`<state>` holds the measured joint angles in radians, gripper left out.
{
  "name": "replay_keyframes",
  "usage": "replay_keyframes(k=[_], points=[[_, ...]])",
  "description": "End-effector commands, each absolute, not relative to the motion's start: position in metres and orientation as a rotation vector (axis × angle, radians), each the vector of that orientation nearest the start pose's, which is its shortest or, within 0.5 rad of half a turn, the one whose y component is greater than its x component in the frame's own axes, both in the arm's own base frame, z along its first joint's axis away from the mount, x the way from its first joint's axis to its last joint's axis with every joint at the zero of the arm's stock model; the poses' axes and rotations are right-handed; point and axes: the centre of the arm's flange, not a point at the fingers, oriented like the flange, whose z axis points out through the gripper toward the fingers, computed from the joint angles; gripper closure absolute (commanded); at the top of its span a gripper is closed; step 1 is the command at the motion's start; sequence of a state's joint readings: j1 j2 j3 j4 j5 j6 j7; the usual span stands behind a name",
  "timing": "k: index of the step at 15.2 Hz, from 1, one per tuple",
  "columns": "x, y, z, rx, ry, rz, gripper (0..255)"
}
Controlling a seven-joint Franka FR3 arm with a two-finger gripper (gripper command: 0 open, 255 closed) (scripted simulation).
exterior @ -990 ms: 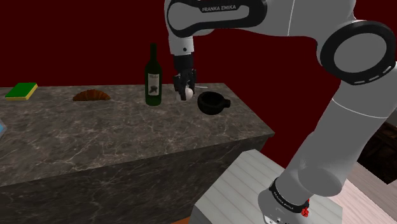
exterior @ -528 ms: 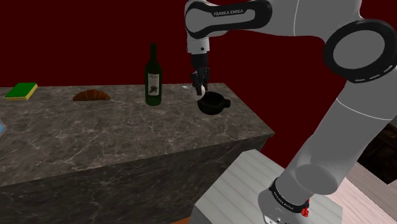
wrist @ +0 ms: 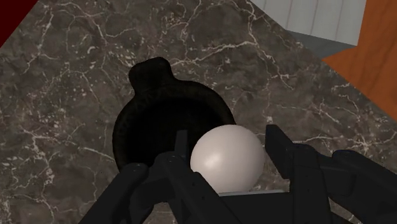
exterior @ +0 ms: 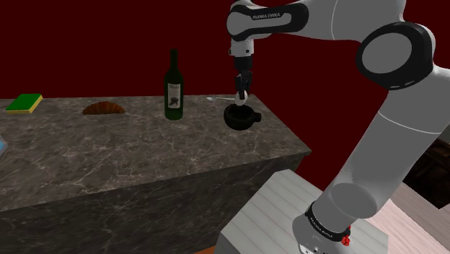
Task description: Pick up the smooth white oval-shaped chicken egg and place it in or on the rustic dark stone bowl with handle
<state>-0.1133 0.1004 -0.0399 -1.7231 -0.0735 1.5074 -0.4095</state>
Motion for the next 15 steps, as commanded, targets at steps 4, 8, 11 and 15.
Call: replay_keyframes(k=[4,8,11,15], points=[[0.547,-0.138,0.485,-3.060,-0.407,0.506,255],[0.547,-0.138,0.464,-3.060,-0.407,0.506,255],[0.547,-0.138,0.448,-3.060,-0.407,0.506,255],[0.547,-0.138,0.427,-3.060,-0.407,0.506,255]])
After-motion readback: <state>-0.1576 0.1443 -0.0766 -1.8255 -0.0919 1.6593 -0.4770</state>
